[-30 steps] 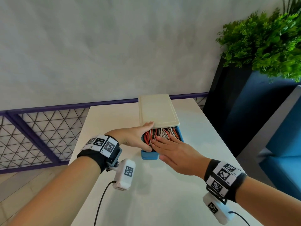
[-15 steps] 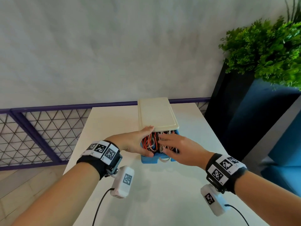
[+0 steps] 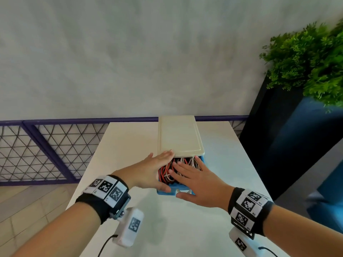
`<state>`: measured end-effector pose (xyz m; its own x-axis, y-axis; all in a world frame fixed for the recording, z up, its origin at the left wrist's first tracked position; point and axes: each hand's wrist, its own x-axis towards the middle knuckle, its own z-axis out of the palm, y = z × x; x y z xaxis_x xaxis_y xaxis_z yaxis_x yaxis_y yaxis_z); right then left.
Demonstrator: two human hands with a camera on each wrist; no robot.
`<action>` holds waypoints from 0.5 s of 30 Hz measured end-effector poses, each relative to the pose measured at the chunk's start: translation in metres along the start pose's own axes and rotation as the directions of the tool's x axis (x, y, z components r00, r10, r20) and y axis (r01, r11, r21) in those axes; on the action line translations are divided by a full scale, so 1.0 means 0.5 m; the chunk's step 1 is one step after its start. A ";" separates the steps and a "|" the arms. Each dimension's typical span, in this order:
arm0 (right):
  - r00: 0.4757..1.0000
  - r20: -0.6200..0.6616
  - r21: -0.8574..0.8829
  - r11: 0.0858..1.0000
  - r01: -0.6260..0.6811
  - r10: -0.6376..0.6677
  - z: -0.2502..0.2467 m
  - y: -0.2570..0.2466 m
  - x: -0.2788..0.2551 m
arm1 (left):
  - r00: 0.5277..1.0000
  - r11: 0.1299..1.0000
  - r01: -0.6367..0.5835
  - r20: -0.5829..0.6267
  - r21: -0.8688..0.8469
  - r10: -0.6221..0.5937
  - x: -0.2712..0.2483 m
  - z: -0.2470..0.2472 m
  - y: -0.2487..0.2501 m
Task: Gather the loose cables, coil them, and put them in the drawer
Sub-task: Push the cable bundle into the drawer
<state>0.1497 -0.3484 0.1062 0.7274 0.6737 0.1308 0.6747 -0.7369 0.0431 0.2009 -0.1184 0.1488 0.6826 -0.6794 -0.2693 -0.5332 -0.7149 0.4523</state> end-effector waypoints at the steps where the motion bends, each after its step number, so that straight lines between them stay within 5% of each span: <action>1: 1.000 -0.003 -0.020 1.000 0.003 -0.003 0.001 0.001 0.002 | 1.000 1.000 0.001 -0.005 0.027 -0.001 0.002 -0.001 0.001; 10: 1.000 -0.021 -0.063 0.998 0.002 -0.003 -0.004 0.032 0.023 | 0.995 0.988 0.064 -0.078 0.141 -0.054 0.015 -0.004 0.014; 15: 0.987 -0.128 0.288 0.956 -0.054 0.094 -0.017 0.049 0.017 | 0.987 0.975 0.125 -0.125 0.185 -0.103 0.028 -0.001 -0.001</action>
<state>0.1715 -0.3612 0.1169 0.7658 0.5881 0.2601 0.6418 -0.7248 -0.2506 0.2111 -0.1276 0.1452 0.7910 -0.5763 -0.2055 -0.5271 -0.8124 0.2495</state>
